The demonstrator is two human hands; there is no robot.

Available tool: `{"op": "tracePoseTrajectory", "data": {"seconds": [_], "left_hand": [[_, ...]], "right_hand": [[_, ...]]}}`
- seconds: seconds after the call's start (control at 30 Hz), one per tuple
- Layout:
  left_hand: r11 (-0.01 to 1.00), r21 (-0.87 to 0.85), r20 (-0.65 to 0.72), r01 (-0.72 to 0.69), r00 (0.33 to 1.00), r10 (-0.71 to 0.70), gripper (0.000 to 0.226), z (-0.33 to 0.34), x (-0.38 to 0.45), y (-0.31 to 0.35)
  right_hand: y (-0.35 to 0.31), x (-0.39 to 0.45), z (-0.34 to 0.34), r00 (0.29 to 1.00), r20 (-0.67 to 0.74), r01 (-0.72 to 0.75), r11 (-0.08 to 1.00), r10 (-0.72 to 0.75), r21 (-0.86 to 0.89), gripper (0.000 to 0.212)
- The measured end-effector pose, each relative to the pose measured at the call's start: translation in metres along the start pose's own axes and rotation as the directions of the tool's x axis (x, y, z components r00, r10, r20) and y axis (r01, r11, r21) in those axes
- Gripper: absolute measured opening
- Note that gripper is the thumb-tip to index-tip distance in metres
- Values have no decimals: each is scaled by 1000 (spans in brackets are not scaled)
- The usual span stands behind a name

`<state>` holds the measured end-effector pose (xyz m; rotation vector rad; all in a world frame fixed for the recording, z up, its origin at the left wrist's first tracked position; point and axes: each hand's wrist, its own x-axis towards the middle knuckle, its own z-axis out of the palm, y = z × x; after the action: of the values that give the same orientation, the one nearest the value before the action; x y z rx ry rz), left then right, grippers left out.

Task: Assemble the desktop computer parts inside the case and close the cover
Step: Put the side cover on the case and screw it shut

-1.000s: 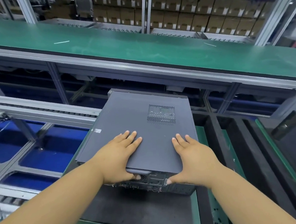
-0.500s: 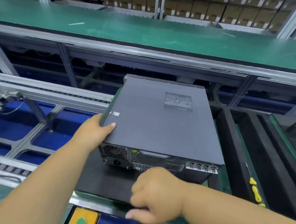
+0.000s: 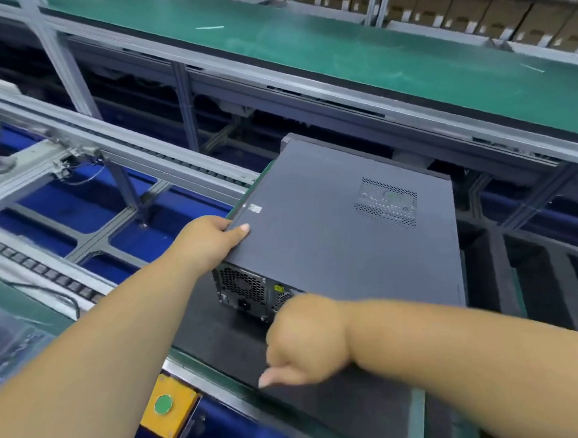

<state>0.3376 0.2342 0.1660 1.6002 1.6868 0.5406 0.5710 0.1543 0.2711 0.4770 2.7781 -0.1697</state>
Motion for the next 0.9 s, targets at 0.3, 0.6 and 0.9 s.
{"op": "tracePoseTrajectory", "data": {"seconds": [0.3, 0.6, 0.9], "left_hand": [[995, -68, 27, 70, 997, -69, 30, -3, -3, 7], [982, -171, 7, 80, 997, -80, 27, 0, -10, 12], [989, -146, -46, 30, 998, -37, 27, 7, -5, 0]], "right_hand": [[-49, 61, 64, 992, 106, 87, 981, -69, -175, 49], [-44, 52, 68, 997, 73, 7, 1000, -8, 9, 47], [-48, 36, 79, 935, -339, -5, 956, 109, 294, 41]]}}
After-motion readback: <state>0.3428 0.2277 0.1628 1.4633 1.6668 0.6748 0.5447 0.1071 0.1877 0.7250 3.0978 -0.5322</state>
